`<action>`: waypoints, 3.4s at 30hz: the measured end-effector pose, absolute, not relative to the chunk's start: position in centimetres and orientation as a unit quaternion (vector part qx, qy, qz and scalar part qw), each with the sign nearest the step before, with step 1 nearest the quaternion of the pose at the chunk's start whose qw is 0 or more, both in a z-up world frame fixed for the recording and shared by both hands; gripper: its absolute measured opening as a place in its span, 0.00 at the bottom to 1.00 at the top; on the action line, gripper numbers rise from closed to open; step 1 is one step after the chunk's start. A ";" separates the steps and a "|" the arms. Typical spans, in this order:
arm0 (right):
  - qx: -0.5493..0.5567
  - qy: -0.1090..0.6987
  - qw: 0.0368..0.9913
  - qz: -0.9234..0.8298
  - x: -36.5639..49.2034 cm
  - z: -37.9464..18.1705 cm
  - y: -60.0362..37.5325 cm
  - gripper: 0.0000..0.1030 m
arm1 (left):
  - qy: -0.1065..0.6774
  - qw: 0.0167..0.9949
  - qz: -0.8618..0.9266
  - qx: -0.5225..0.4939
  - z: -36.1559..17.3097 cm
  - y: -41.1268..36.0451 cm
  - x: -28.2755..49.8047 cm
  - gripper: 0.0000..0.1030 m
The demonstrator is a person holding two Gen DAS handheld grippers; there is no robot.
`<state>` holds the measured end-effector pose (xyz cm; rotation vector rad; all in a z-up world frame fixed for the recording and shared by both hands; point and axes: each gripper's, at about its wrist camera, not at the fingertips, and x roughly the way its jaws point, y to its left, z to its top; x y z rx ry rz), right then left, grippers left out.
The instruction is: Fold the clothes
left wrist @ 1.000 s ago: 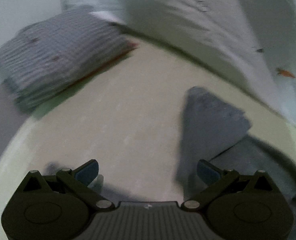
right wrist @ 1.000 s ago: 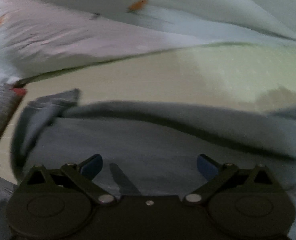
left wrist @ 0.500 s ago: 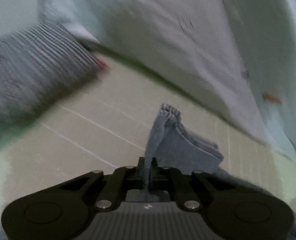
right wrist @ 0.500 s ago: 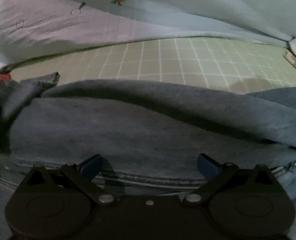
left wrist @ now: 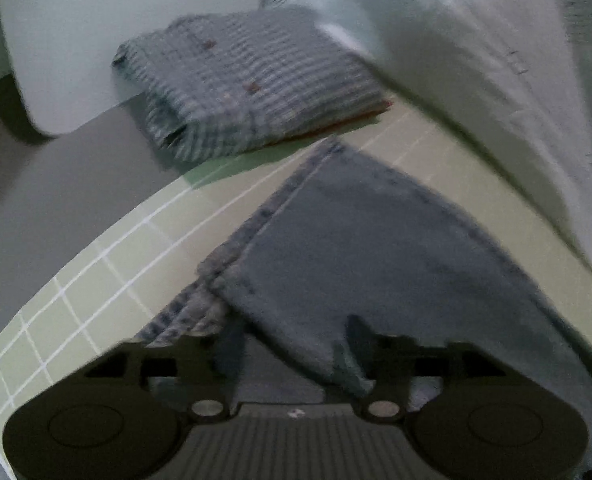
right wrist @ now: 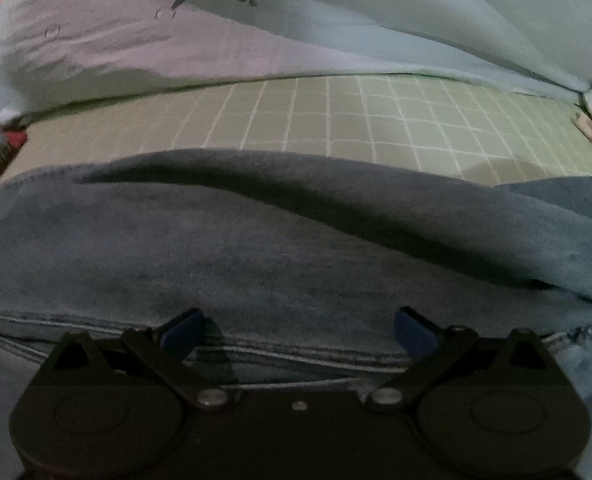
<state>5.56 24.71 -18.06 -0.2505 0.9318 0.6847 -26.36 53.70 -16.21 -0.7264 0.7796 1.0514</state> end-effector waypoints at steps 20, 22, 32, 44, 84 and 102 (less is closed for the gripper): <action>0.071 0.387 0.903 0.172 8.3 -13.1 2.2 1.00 | 0.349 0.851 0.329 -0.214 -11.0 35.3 -22.4 0.96; 0.070 0.384 0.906 0.165 9.1 -13.1 0.5 1.00 | 0.346 0.850 0.333 -0.217 -10.9 33.4 -22.2 0.96; 0.027 0.367 0.908 0.202 15.0 -11.4 -5.5 1.00 | 0.335 0.832 0.372 -0.239 -10.2 24.1 -19.5 0.96; 0.085 0.389 0.876 0.274 28.4 -11.3 -8.3 0.99 | 0.343 0.820 0.396 -0.231 -10.2 13.4 -15.0 0.96; 0.071 0.215 0.911 0.345 31.8 -7.7 -7.5 0.07 | 0.406 0.779 0.426 -0.217 -10.8 14.0 -9.1 0.96; 0.175 0.464 0.860 0.121 23.2 -17.7 -20.8 0.89 | 0.395 0.785 0.416 -0.234 -10.6 14.0 -11.0 0.96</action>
